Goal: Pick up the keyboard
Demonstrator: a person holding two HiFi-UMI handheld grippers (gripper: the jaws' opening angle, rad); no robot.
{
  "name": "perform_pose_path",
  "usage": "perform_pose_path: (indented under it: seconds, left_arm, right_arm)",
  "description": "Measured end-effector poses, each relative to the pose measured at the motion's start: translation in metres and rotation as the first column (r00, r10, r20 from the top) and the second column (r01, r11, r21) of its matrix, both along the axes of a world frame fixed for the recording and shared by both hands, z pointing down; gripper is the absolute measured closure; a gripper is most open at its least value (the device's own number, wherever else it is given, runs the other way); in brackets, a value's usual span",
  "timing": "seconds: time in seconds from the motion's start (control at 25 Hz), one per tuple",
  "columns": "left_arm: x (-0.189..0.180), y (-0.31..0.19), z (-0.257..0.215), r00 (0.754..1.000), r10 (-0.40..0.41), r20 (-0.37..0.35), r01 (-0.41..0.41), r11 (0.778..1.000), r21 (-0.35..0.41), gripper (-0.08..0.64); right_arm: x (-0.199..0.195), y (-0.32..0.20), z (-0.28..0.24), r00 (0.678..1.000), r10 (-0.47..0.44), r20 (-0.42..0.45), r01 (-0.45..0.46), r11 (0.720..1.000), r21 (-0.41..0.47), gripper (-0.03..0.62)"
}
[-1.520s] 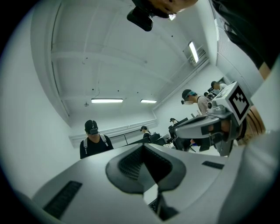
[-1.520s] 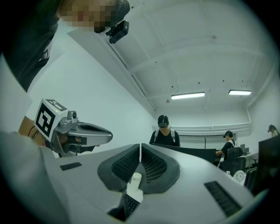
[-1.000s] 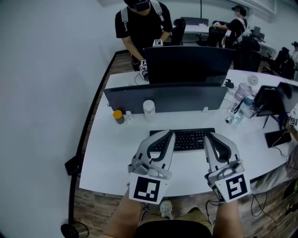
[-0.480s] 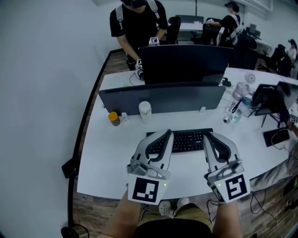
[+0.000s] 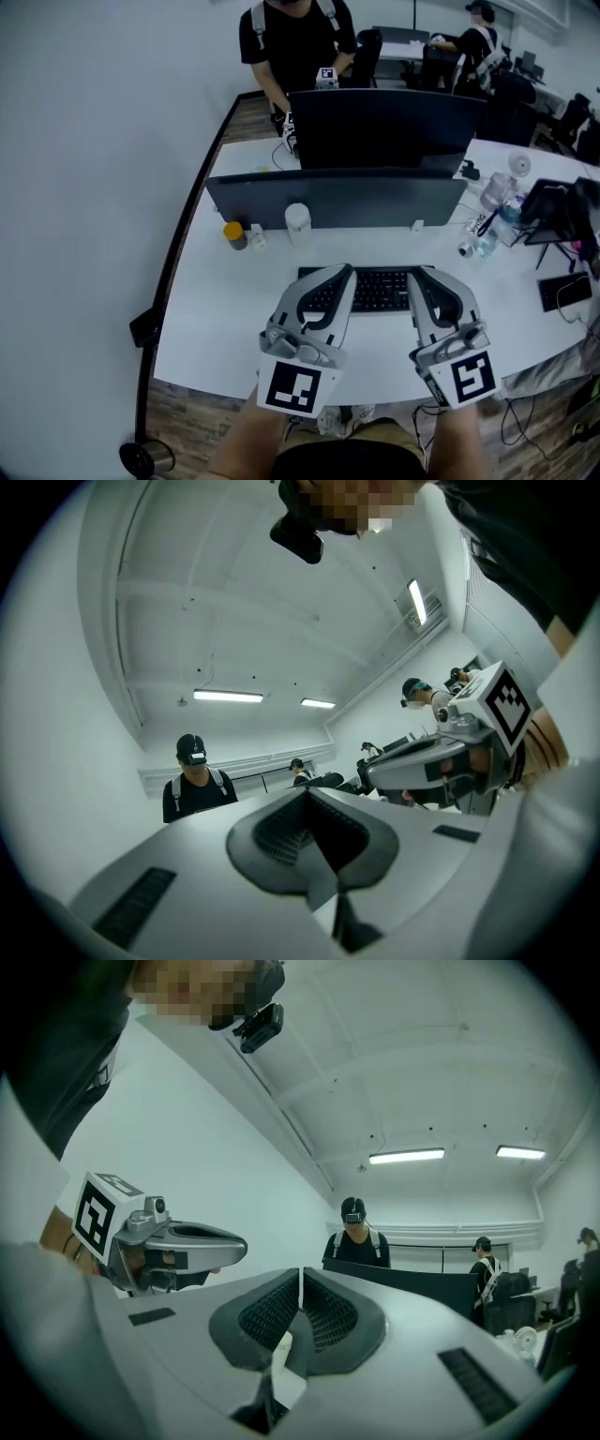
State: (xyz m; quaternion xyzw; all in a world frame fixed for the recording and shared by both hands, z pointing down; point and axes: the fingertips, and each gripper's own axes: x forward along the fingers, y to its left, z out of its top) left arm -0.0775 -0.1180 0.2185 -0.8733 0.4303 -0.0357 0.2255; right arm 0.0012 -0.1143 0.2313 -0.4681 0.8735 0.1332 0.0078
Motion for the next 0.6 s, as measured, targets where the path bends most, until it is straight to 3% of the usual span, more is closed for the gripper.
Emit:
perform_pose_path:
  seconds: [0.2,0.6]
  left_arm:
    - [0.016,-0.004,0.002,1.0,-0.027,0.014,0.027,1.0,-0.007,0.552]
    - [0.049,-0.017,0.01,0.998,-0.058,0.025,0.058,0.998,-0.008,0.552]
  right_arm:
    - [0.015,-0.008,-0.006,0.998,-0.019,0.051,0.019,1.0,0.005,0.555]
    - [0.044,-0.024,0.005,0.996,-0.081,0.043,0.081,0.997,0.001,0.555]
